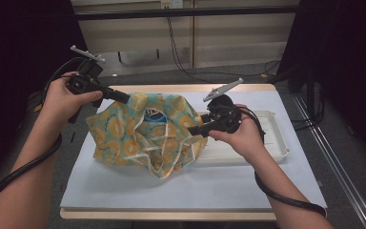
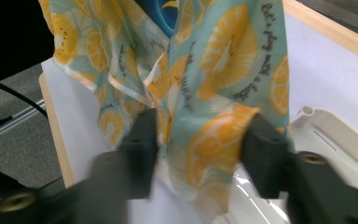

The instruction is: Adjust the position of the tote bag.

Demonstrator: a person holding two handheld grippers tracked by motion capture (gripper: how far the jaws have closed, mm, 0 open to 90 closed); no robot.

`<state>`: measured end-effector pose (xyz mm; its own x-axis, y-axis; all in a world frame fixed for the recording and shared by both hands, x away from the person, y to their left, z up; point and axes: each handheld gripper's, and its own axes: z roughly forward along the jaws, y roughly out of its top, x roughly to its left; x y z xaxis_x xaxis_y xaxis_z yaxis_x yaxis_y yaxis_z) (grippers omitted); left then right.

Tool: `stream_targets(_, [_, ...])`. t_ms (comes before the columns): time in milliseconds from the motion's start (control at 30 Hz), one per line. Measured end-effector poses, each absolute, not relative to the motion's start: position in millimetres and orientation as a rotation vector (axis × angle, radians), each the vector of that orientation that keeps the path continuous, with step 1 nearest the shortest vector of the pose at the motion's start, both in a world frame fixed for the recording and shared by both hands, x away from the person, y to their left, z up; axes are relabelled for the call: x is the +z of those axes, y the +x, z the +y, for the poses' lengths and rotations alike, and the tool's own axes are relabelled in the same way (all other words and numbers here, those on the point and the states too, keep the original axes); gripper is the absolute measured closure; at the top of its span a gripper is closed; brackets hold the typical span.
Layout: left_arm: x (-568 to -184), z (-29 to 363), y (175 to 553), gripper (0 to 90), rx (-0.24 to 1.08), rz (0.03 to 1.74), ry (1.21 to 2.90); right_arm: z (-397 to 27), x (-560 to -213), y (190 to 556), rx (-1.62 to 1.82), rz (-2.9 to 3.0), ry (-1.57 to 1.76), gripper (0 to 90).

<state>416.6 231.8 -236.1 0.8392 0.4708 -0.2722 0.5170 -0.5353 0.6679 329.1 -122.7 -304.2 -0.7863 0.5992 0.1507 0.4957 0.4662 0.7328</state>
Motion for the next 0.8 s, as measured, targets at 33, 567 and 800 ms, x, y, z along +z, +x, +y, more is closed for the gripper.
stream_targets(33, [-236.1,232.1,417.6,90.0,-0.080,0.709,2.227,-120.3,-301.5,330.6,1.218,2.579,0.961,62.8])
stream_targets(567, [-228.0,241.4,431.6,90.0,-0.045,0.741,2.197,-131.3,-277.2,348.8,1.329,2.497,1.019,87.4])
stream_targets(800, [-243.6,255.2,442.8,90.0,-0.071,0.803,2.137,-130.7,-281.3,361.5,1.387,2.487,1.045,87.3])
